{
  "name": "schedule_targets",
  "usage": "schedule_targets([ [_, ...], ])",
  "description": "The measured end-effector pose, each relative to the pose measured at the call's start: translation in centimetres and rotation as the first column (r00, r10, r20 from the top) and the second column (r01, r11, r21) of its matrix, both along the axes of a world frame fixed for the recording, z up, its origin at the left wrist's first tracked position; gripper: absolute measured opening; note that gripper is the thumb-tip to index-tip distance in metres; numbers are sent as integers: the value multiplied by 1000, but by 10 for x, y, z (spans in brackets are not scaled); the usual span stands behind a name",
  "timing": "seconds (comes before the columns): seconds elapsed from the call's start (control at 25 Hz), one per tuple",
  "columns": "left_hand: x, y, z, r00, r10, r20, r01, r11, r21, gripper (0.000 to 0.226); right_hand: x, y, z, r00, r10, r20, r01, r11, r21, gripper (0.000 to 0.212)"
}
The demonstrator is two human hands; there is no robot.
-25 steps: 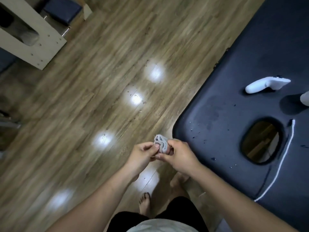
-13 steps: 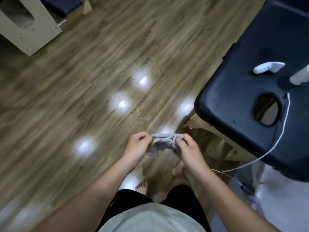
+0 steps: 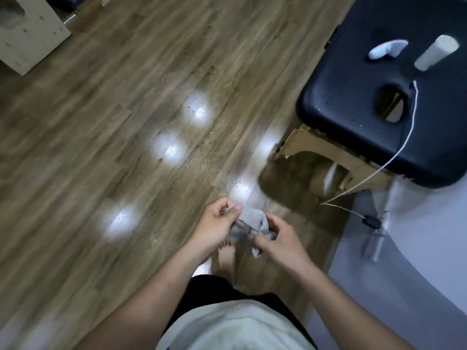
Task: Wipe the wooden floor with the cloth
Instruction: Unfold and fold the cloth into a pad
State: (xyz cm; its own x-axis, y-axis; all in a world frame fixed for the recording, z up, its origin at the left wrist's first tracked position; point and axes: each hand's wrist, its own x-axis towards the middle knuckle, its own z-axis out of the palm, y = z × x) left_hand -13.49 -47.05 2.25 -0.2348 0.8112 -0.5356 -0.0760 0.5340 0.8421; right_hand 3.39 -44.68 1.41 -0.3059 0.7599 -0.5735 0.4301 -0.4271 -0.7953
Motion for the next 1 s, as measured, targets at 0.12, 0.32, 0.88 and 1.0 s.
schedule_targets([
  [0.12, 15, -39, -7, 995, -87, -45, 87, 996, 18, 20, 31, -35, -12, 932, 186, 311, -232, 966, 117, 17],
  [0.32, 48, -115, -16, 969, -234, -77, 234, 972, -9, 26, 93, -103, -37, 886, 136, 443, -187, 980, 72, 18],
  [0.88, -1, -181, -21, 910, -380, 169, 415, 855, -311, 17, 67, -183, -17, 834, -419, 358, 365, 907, 211, 6],
  [1.0, -24, -193, -33, 942, -219, 255, 308, 864, -397, 23, -15, -217, -6, 938, -151, 313, 89, 975, 204, 26],
])
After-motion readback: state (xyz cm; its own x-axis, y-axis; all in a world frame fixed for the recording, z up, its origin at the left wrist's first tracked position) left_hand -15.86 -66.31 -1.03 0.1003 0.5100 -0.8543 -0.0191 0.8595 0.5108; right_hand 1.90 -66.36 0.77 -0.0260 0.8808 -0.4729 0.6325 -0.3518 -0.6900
